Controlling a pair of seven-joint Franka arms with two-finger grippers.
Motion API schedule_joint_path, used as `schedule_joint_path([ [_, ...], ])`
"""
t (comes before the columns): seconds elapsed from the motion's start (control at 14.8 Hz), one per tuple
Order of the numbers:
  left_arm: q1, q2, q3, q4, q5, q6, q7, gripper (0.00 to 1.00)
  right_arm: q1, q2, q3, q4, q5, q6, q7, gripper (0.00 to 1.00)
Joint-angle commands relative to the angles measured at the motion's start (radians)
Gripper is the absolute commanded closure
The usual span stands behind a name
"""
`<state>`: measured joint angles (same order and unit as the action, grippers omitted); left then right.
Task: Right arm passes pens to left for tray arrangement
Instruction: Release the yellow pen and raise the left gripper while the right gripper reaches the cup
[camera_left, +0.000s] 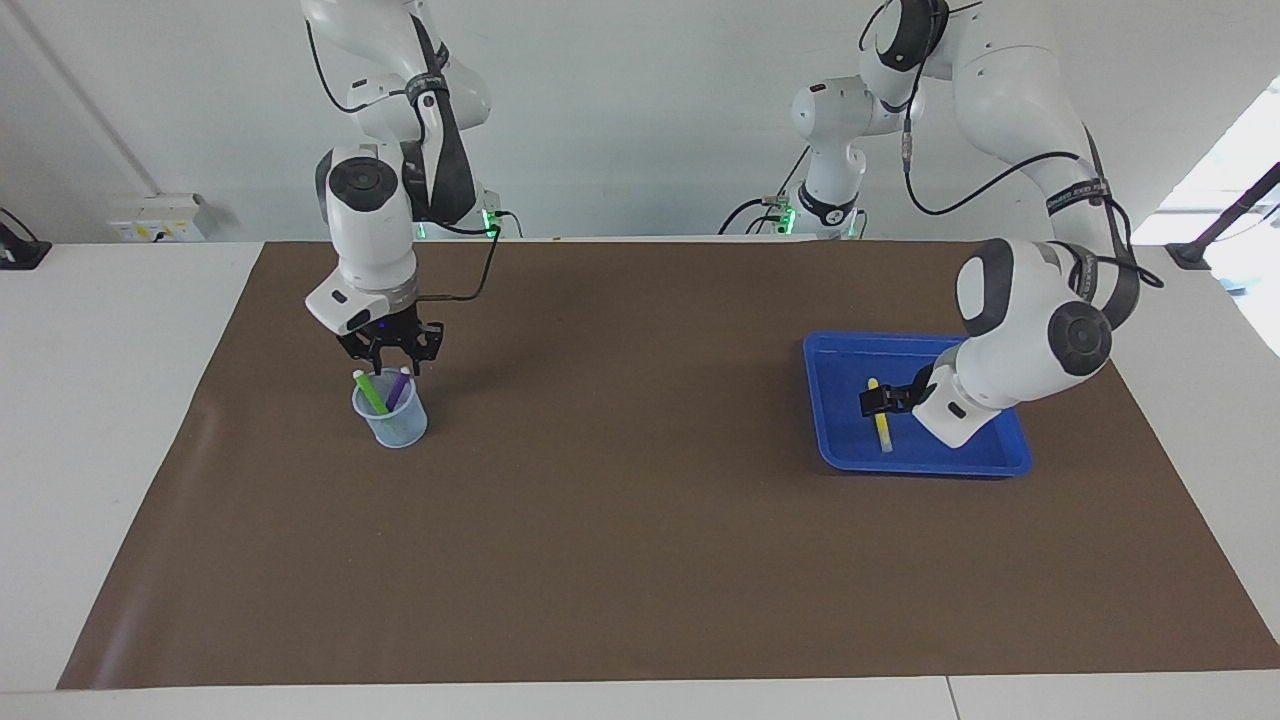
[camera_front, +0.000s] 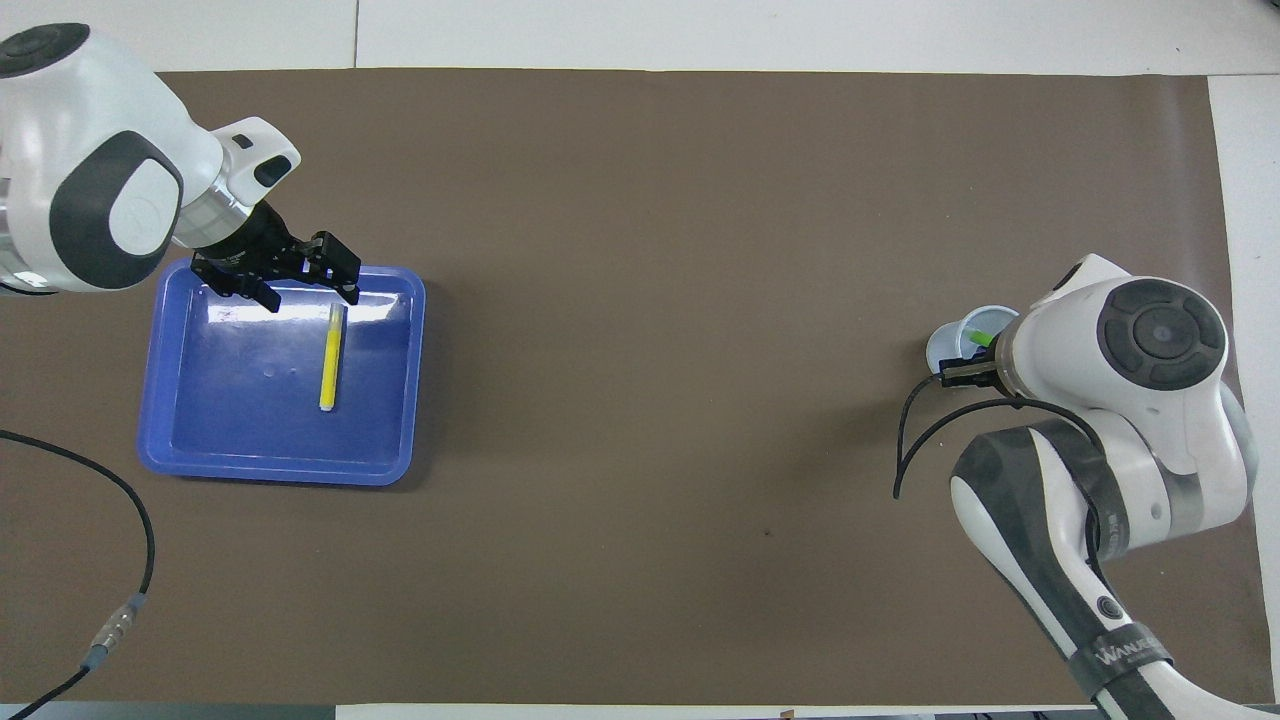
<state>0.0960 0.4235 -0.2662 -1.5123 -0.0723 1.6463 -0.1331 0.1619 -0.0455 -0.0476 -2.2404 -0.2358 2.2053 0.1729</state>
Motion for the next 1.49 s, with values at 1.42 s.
schedule_joint_path([
  [1.42, 0.205, -0.64, 0.005, -0.611, -0.969, 0.142, -0.336, 0.0, -0.021, -0.025, 0.002, -0.045, -0.027, 0.039, 0.022, 0.74],
])
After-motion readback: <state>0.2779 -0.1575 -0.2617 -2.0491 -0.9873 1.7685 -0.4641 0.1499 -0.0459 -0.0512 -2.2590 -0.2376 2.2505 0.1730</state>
